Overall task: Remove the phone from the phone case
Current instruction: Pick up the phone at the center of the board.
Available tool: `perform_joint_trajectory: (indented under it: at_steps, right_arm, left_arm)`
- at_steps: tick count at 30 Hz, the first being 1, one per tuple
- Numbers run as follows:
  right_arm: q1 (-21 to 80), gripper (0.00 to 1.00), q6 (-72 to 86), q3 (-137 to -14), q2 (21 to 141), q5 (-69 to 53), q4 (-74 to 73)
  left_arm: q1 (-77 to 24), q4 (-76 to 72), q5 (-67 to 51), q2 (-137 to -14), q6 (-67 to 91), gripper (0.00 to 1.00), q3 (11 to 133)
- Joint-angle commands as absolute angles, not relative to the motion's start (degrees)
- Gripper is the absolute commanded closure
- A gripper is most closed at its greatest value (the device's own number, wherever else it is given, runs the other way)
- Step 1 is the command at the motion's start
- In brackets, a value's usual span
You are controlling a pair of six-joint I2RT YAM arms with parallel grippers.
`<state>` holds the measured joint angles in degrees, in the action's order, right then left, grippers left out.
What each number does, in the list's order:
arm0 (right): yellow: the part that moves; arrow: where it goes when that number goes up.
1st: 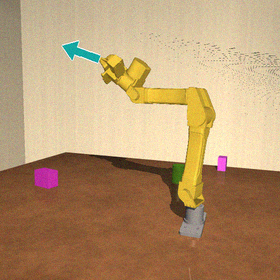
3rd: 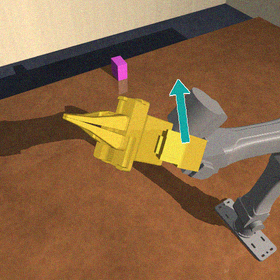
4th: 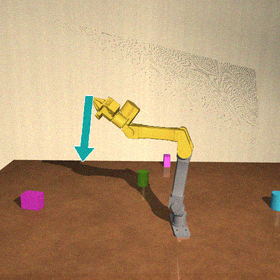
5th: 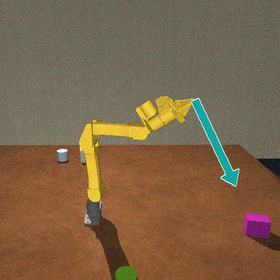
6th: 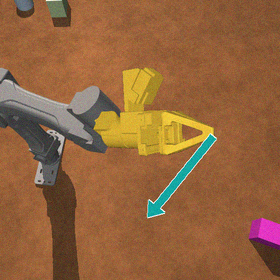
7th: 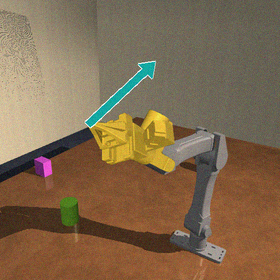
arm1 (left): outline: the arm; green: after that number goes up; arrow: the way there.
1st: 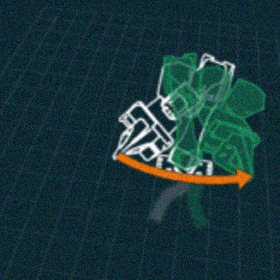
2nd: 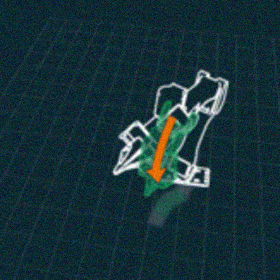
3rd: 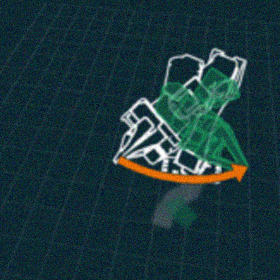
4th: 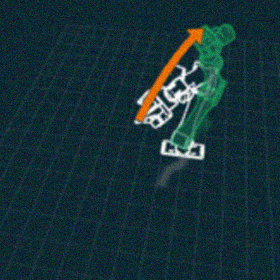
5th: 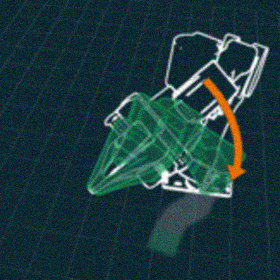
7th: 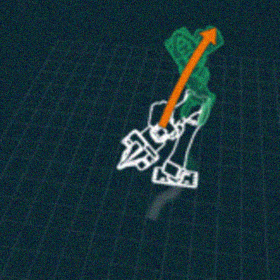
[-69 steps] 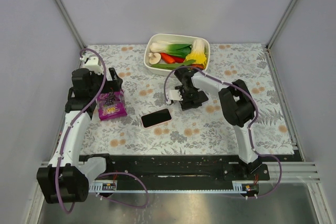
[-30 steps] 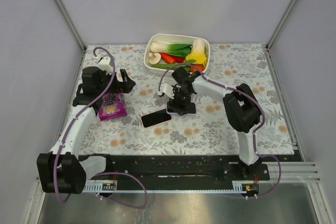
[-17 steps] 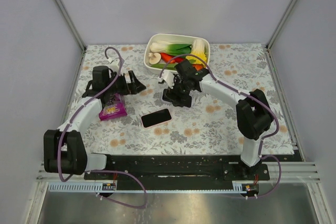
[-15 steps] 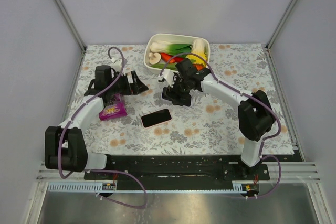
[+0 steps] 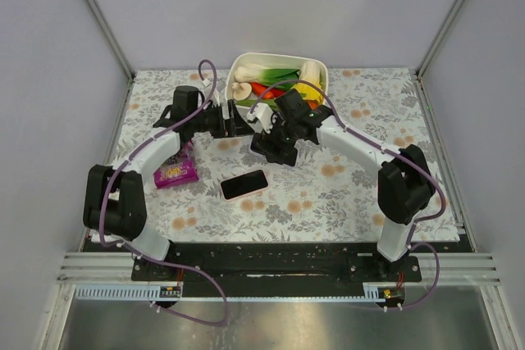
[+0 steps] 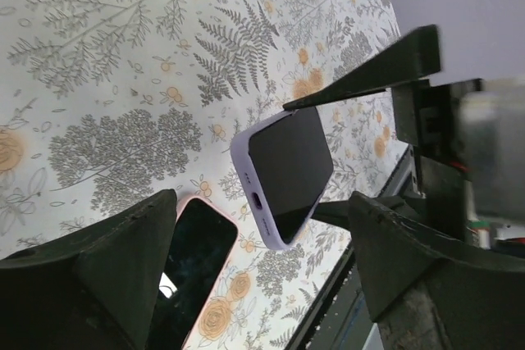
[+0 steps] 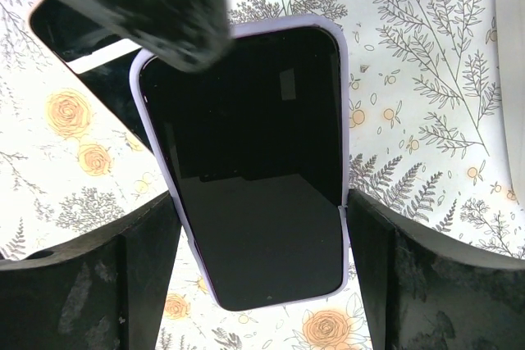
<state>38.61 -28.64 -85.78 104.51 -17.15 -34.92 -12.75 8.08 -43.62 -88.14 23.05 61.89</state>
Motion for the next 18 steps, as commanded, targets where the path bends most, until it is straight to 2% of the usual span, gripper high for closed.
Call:
perform_joint_trajectory:
  at_steps: [1, 13, 18]
  right_arm:
    - [39.6, 1.00, -25.1, -87.2, 97.8, -17.7, -31.0]
    - [41.1, 1.00, -24.3, -85.2, 95.5, -13.5, -29.2]
    - [41.5, 1.00, -24.4, -83.7, 95.2, -10.7, -27.2]
  left_arm:
    - [-13.5, 8.7, -48.2, -92.0, 26.5, 0.15, 65.4]
    - [-16.9, 8.8, -51.9, -95.1, 29.1, 0.25, 65.9]
    - [-17.2, 6.6, -54.9, -96.1, 32.3, 0.34, 65.7]
